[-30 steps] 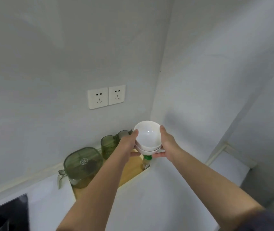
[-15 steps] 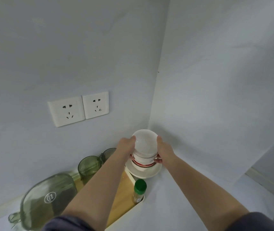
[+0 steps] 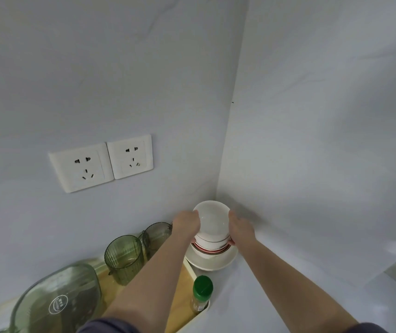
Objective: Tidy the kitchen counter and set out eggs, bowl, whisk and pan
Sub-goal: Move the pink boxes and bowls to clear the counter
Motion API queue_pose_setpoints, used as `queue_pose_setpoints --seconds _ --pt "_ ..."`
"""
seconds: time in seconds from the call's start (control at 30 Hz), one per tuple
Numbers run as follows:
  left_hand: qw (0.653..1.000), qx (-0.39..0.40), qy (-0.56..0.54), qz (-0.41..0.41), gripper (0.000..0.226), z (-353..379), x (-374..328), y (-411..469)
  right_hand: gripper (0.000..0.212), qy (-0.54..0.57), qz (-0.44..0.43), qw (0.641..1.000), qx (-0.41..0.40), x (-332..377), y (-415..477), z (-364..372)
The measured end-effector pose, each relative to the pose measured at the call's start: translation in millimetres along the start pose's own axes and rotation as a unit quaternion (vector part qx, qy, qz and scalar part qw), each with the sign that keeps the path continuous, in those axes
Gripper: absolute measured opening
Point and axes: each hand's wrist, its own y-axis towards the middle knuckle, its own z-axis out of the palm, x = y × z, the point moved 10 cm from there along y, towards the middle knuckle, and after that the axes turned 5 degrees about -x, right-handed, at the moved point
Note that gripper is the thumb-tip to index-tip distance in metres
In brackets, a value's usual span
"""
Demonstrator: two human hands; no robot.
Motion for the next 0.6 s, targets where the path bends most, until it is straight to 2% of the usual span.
queue_pose_setpoints --seconds 0.1,0.3,0.5,0.6 --pt "0.999 -0.01 0.033 0.017 0.04 1.6 -1.8 1.5 0.052 -0.029 -0.032 0.999 -0.003 2.7 3.5 1.5" --pt "0.993 -0.032 0.104 0.047 0.04 0.7 -5.7 0.5 0.045 -0.049 -0.081 0.995 -0.018 7.5 0.6 2.6" --pt "0.993 -0.012 0.093 0.067 0.045 -7.3 -11.5 -33.2 0.035 -0.032 -0.135 0.99 -0.033 10.4 -11.6 -3.7" --pt "0.991 -0.022 0.05 0.12 0.043 -26.3 -13.1 -65.8 0.034 -0.05 -0.166 0.983 -0.06 10.4 -36.6 -8.8"
